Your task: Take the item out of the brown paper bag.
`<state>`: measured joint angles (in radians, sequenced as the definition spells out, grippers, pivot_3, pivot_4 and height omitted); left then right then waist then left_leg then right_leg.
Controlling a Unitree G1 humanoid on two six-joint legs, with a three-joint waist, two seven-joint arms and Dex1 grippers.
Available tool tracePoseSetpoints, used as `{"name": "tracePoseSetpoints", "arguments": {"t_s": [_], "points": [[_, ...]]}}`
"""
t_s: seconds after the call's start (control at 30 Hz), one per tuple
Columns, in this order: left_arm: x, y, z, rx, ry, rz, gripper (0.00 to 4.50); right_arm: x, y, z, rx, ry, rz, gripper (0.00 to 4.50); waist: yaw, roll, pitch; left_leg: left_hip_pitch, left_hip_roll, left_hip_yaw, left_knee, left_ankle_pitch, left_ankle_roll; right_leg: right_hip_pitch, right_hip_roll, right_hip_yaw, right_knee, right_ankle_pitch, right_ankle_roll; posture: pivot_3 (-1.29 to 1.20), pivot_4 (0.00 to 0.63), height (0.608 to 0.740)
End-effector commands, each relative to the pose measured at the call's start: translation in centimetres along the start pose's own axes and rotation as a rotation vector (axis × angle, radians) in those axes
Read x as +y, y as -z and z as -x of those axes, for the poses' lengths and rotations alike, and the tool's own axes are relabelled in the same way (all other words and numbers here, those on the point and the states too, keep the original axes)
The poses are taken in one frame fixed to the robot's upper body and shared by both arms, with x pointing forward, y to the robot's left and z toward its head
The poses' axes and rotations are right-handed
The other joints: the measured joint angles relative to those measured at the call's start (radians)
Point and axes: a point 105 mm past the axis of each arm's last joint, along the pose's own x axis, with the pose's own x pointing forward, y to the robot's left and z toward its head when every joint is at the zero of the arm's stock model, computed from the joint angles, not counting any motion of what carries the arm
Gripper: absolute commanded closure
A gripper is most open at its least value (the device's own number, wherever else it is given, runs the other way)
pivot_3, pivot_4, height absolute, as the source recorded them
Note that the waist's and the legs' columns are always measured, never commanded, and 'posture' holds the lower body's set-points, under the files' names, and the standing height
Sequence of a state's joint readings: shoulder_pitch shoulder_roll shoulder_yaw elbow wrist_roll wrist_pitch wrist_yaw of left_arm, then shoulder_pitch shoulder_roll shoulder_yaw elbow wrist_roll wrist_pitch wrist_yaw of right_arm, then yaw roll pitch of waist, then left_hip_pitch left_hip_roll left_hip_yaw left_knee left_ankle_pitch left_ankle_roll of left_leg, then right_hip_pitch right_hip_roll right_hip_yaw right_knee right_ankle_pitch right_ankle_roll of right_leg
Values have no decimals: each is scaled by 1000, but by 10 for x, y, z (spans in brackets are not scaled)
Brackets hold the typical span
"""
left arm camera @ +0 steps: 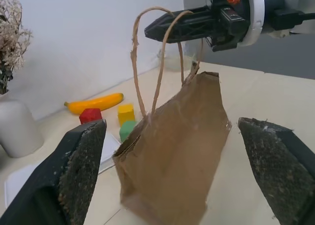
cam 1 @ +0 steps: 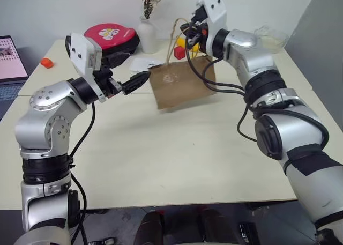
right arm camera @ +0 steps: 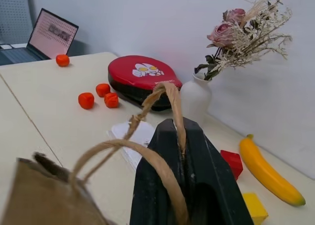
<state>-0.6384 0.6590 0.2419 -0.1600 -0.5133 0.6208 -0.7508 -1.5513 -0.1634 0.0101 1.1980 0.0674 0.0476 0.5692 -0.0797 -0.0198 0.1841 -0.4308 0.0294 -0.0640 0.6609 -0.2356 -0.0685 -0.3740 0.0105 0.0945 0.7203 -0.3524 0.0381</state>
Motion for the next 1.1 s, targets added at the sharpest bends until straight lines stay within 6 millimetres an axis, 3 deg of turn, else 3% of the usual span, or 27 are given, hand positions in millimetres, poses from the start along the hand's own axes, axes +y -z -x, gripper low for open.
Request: {"name": "tracePoseSetpoints", "arguments": {"t_s": [0.03,0.3,0.53,0.8,1.1], "points": [[-1,-18,8,-49,-12,-43,0,4,-22,-7,-76,37,16,4458,-2,0,0,0,0,0,0,0,0,0,0,0,0,0,0,0,150,740],[-2,-16,13,-36,-34,-41,0,27,20,-15,12,21,0,4458,-5,0,0,0,0,-1,0,0,0,0,0,0,1,0,0,0,150,740],[-1,-13,11,-35,-33,-38,0,19,29,-7,76,-7,126,4458,-4,1,0,0,0,-2,0,0,-1,0,0,-2,1,0,0,0,150,740],[-1,-12,1,-50,-9,-36,0,10,16,3,120,-53,180,4458,-5,1,0,0,0,-2,0,0,-1,0,1,-2,1,0,0,0,150,740],[0,-13,-8,-65,11,-45,0,35,2,9,151,-133,97,4458,-4,1,0,0,0,-2,0,0,0,0,1,-2,1,0,0,0,150,740]]}}
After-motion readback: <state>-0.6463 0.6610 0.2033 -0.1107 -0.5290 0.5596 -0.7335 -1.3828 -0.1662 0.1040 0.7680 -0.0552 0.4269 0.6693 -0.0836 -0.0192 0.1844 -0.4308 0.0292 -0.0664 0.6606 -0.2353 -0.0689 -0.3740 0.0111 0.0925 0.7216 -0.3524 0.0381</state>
